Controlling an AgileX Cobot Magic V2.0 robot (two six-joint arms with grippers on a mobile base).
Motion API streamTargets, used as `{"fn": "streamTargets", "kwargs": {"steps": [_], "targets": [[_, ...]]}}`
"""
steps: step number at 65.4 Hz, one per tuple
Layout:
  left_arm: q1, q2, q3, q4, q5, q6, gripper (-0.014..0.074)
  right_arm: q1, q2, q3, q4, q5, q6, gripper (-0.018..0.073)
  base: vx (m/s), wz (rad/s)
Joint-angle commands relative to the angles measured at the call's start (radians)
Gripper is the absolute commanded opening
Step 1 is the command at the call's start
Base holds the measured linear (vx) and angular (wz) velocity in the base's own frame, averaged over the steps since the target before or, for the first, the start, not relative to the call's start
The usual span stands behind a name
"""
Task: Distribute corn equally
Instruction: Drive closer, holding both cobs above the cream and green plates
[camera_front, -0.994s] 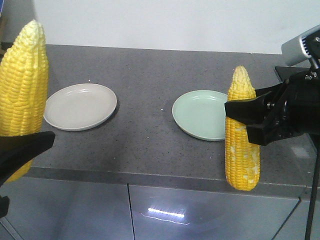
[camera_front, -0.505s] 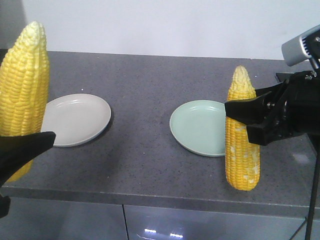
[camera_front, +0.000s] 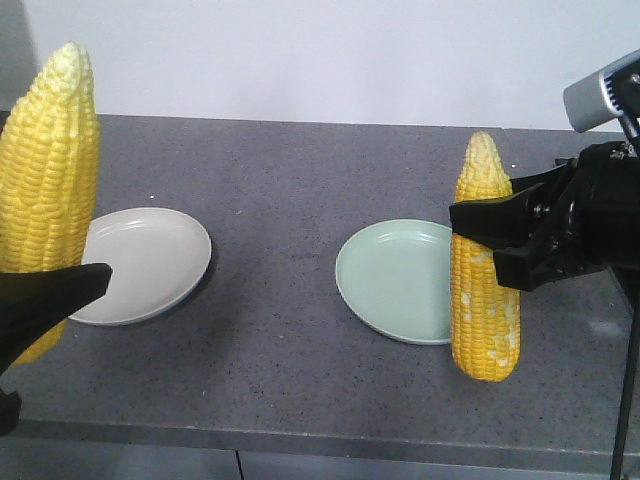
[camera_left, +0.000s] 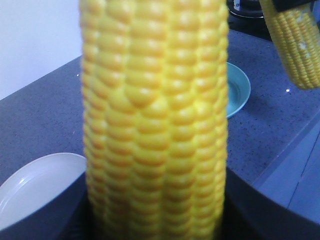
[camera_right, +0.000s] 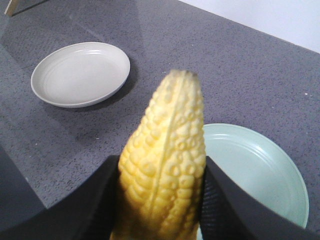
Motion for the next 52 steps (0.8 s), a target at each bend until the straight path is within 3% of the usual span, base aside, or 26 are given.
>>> {"fn": "streamTargets", "kwargs": {"steps": [1, 52], "targets": [[-0.003, -0.008, -0.022, -0.011, -0.075, -0.009, 0.0354, -0.006, -0.019, -0.028, 0.028, -0.043, -0.008, 0.0153, 0.09, -0.01], [-0.003, -0.008, -0.022, -0.011, -0.075, -0.009, 0.0354, -0.006, -0.019, -0.028, 0.028, -0.043, -0.008, 0.0153, 0.07, -0.02]]}}
